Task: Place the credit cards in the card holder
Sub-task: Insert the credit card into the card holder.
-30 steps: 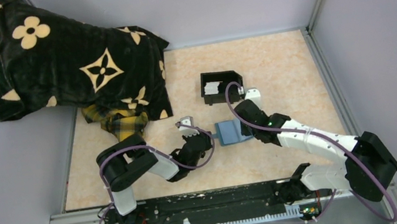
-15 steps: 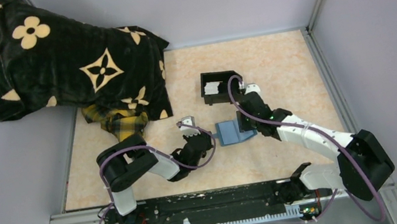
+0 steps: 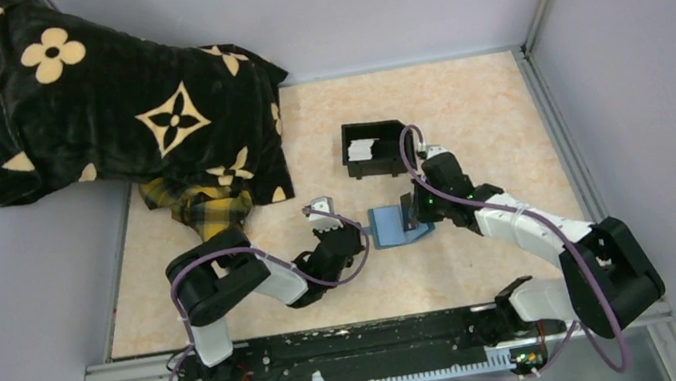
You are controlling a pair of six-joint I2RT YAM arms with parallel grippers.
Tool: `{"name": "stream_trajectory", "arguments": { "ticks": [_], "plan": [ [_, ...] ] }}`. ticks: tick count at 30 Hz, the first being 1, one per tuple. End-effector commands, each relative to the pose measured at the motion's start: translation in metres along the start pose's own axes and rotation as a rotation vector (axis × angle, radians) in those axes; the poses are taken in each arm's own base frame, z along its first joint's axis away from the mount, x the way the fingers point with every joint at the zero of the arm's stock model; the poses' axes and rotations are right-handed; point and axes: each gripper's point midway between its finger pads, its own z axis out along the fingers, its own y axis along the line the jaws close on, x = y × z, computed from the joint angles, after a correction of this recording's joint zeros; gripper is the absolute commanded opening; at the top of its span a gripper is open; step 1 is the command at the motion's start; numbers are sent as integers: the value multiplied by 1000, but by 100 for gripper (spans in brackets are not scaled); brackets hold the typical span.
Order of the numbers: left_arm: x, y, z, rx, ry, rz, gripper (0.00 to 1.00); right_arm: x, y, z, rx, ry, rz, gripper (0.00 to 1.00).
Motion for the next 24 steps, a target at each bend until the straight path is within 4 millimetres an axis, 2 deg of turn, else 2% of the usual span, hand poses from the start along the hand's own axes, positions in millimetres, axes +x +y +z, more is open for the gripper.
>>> {"name": "stream_trajectory", "arguments": {
  "ticks": [1, 12, 24],
  "plan": [
    [60, 58, -16, -128, 215, 216, 0, 0, 9, 0, -88, -11, 13, 0],
    [64, 59, -18, -135, 228, 228, 0, 11, 8, -8, -169, 4, 112, 0],
    [68, 59, -21, -169, 233, 232, 0, 4, 10, -19, -167, 1, 227, 0]
  ]
}}
